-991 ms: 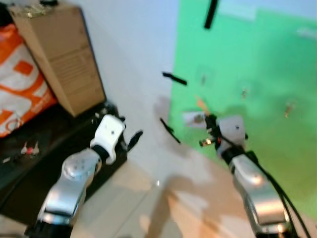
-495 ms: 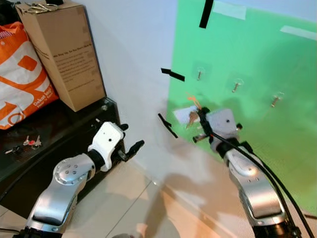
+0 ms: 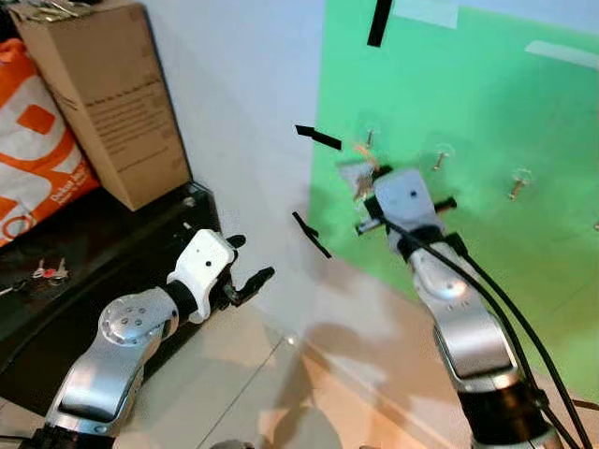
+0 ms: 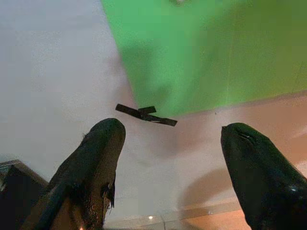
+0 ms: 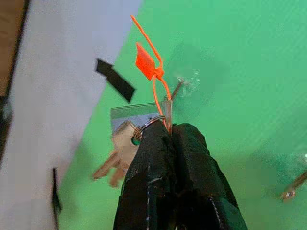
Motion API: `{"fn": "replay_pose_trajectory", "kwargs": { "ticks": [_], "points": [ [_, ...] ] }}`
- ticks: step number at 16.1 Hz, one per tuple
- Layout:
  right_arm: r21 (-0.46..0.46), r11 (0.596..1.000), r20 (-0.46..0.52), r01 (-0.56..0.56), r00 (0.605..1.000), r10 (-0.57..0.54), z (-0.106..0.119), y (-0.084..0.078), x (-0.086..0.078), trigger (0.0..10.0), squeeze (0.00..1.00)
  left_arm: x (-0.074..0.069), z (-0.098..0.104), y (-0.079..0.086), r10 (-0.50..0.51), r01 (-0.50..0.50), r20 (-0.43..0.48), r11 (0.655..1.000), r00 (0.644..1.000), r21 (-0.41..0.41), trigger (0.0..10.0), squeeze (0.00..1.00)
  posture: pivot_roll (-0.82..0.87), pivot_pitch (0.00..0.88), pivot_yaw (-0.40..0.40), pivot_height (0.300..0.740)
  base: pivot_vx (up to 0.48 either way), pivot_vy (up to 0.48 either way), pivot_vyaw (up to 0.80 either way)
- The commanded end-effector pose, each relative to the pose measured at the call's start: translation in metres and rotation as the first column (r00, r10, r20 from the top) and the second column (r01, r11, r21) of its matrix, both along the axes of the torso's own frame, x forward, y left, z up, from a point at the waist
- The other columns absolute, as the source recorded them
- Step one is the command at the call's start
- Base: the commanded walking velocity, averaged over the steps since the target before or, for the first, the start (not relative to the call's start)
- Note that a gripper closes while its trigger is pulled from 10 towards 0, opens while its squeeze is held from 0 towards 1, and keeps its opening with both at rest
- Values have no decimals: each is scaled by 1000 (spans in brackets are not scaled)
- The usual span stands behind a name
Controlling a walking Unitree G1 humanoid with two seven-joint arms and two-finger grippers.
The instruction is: Hang keys on a hook
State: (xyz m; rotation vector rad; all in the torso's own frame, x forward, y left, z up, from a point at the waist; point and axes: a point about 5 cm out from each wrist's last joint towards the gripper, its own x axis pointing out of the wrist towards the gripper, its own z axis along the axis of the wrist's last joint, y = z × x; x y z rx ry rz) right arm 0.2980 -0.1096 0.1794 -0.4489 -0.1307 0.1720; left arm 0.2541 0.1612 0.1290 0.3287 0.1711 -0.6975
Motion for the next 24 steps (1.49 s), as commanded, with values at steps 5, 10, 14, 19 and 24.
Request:
{"fn": "replay_pose_trajectory", "kwargs": {
  "ticks": [5, 10, 14, 19, 24],
  "points": [
    [-16, 1000, 30, 8, 1000, -8, 12, 9, 12, 10000, 0, 1, 4, 0, -18, 17, 4, 1000, 1000, 7, 10000, 0, -1, 0, 12, 740, 0, 0, 0],
    [-23, 999, 18, -49, 999, 49, 13, 18, 16, 10000, 0, -1, 6, -1, -30, 30, 10, 1000, 1000, -5, 10000, 0, 2, 0, 8, 740, 0, 0, 0],
    [-36, 998, 2, -60, 998, 60, 10, 21, 17, 10000, 0, -1, 8, -3, -40, 40, 14, 999, 999, -25, 10000, 0, 2, 0, 8, 740, 0, 0, 0],
    [-57, 998, -33, 32, 999, -33, 3, 12, 24, 10000, 0, -3, 12, -5, -52, 53, 22, 997, 998, -59, 10000, 0, 4, 0, 6, 740, 0, 0, 0],
    [-56, 998, -9, 23, 1000, -23, 6, 14, 22, 10000, 0, -3, 12, -6, -59, 60, 18, 997, 998, -56, 10000, 0, 2, 0, 9, 740, 0, 0, 0]
  ]
}}
